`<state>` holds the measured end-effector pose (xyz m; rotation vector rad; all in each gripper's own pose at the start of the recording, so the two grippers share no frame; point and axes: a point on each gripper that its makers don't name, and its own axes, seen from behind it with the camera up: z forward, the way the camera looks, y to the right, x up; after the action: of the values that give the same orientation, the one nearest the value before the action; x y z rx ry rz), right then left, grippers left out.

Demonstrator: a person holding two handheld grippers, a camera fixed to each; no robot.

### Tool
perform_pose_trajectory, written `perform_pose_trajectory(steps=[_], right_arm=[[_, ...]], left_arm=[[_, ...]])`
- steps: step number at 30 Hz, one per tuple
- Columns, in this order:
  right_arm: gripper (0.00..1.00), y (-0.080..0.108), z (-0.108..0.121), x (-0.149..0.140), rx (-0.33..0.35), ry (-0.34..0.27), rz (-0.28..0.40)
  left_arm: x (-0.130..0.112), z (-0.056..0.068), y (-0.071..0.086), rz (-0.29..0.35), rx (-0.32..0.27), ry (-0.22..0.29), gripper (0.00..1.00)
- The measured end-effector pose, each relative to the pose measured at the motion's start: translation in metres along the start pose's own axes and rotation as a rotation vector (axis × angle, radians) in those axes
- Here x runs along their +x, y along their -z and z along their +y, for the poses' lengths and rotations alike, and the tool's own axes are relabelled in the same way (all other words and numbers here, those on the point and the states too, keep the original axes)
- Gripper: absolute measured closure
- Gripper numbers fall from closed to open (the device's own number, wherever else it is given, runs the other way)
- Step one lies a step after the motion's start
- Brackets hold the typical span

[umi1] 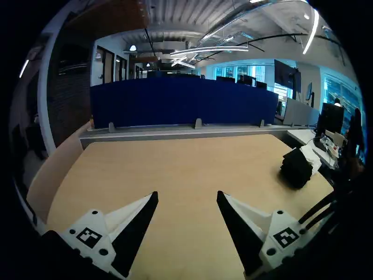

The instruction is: Fold towel

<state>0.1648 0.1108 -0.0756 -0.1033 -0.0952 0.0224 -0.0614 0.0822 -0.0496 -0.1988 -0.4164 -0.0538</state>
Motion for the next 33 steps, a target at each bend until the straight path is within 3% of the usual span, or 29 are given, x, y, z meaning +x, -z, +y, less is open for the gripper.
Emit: perform_pose_trajectory(steps=[6, 15, 20, 27, 33], right_arm=[[0.0, -0.01, -0.044, 0.01, 0.034, 0.042, 0.032], [0.0, -0.025, -0.096, 0.022, 0.087, 0.035, 0.078], [0.0, -0.031, -0.11, 0.02, 0.104, 0.031, 0.075], [0.0, -0.038, -0.119, 0.012, 0.111, 0.043, 0.054], [0.0, -0.043, -0.123, 0.014, 0.095, 0.029, 0.06]], left_arm=[[0.021, -0.015, -0.001, 0.073, 0.042, 0.014, 0.07], [0.07, -0.038, -0.001, 0.212, 0.095, 0.02, 0.07], [0.095, -0.048, 0.0, 0.286, 0.113, 0.023, 0.07], [0.103, -0.06, 0.002, 0.324, 0.149, 0.007, 0.07], [0.1, -0.056, -0.001, 0.347, 0.145, 0.009, 0.07]])
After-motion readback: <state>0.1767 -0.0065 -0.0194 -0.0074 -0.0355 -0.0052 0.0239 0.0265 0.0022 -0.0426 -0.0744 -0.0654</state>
